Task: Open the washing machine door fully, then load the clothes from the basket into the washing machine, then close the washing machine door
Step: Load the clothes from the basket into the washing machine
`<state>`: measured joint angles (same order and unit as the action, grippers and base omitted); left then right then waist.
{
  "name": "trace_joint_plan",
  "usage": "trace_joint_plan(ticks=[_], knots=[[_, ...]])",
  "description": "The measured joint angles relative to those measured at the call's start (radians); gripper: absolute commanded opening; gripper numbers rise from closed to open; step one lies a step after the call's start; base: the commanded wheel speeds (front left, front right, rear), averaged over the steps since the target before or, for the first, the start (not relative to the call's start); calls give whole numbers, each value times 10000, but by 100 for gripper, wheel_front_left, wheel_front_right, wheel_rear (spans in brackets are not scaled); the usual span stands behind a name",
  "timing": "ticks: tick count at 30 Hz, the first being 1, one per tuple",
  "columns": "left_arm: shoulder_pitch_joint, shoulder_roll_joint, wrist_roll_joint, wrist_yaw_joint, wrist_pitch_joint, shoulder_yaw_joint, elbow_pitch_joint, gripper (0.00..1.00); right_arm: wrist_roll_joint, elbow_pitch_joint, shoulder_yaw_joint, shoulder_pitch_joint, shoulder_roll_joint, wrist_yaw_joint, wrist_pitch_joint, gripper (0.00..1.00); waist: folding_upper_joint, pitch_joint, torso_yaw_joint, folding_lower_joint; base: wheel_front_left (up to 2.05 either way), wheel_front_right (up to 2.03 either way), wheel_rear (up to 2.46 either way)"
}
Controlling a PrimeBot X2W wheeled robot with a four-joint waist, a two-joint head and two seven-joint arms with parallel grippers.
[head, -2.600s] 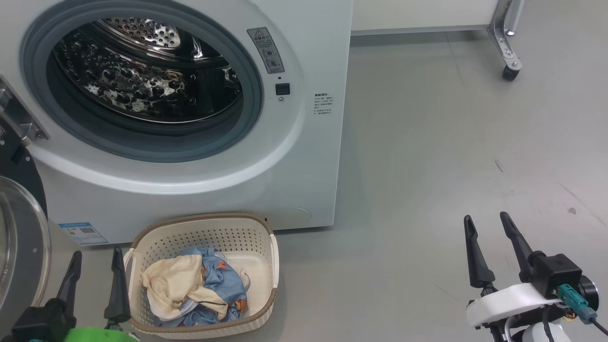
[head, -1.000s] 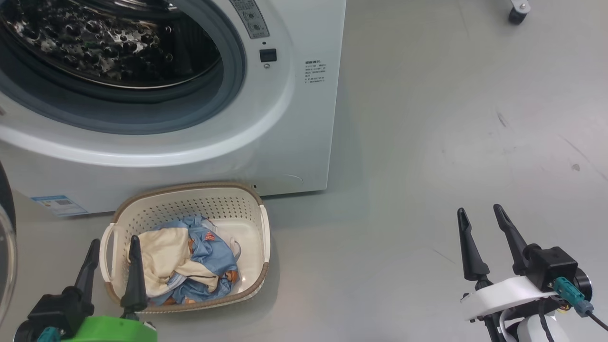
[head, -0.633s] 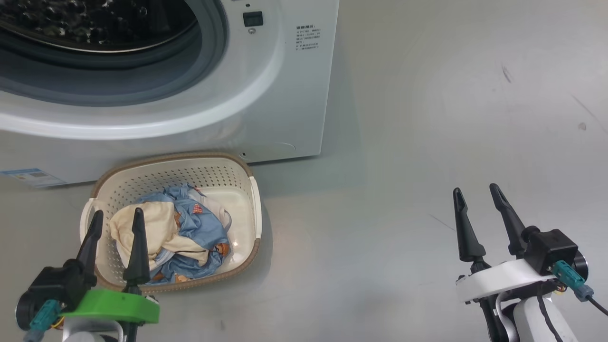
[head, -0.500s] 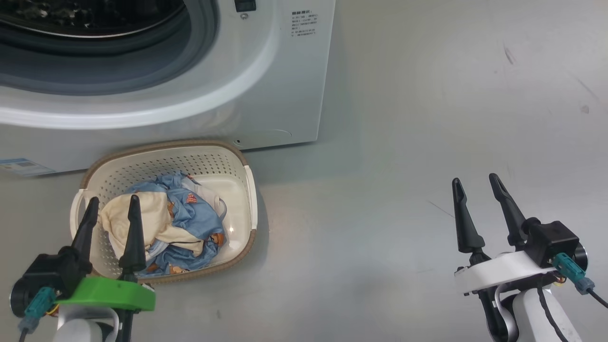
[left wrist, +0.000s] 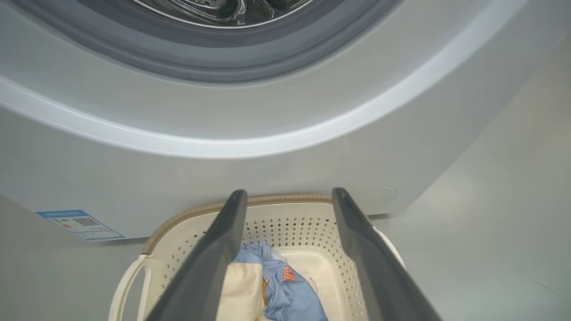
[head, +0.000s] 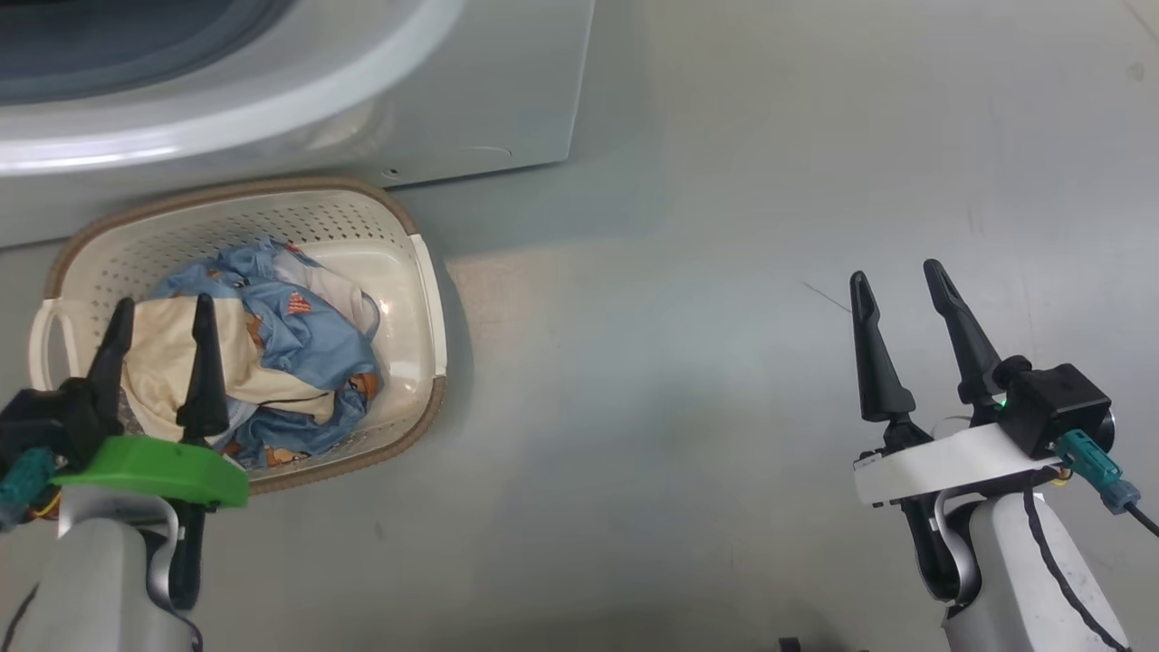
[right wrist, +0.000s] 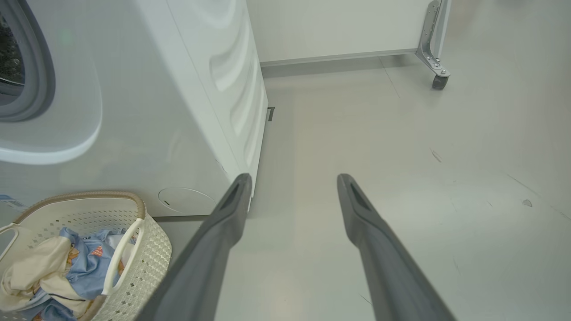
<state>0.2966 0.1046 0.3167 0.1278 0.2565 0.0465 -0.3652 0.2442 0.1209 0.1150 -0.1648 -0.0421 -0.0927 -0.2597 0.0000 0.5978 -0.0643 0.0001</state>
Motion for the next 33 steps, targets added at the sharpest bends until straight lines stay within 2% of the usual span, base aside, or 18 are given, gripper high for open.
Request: trace_joint_plan(ticks=[9, 16, 22, 33], knots=[[1212, 445, -12, -17, -477, 268, -1262, 100, 127, -178, 291, -558, -17, 4, 0, 100, 0, 1233, -319, 0, 0, 0, 0], [2058, 706, -25, -291, -1016, 414, -2140, 100, 199, -288, 364, -797, -23, 88, 0, 100, 0, 2083, -583, 0, 0, 0, 0], [2658, 1076, -380, -732, -2054, 349, -3187, 100, 288, -374, 512, -1093, -25, 88, 0, 100, 0, 2752, -750, 0, 0, 0, 0], [3693, 1227, -483, -1139, -2876, 299, -4151, 100, 577, -454, 658, -1413, -27, 88, 0, 100, 0, 3576, -934, 0, 0, 0, 0]])
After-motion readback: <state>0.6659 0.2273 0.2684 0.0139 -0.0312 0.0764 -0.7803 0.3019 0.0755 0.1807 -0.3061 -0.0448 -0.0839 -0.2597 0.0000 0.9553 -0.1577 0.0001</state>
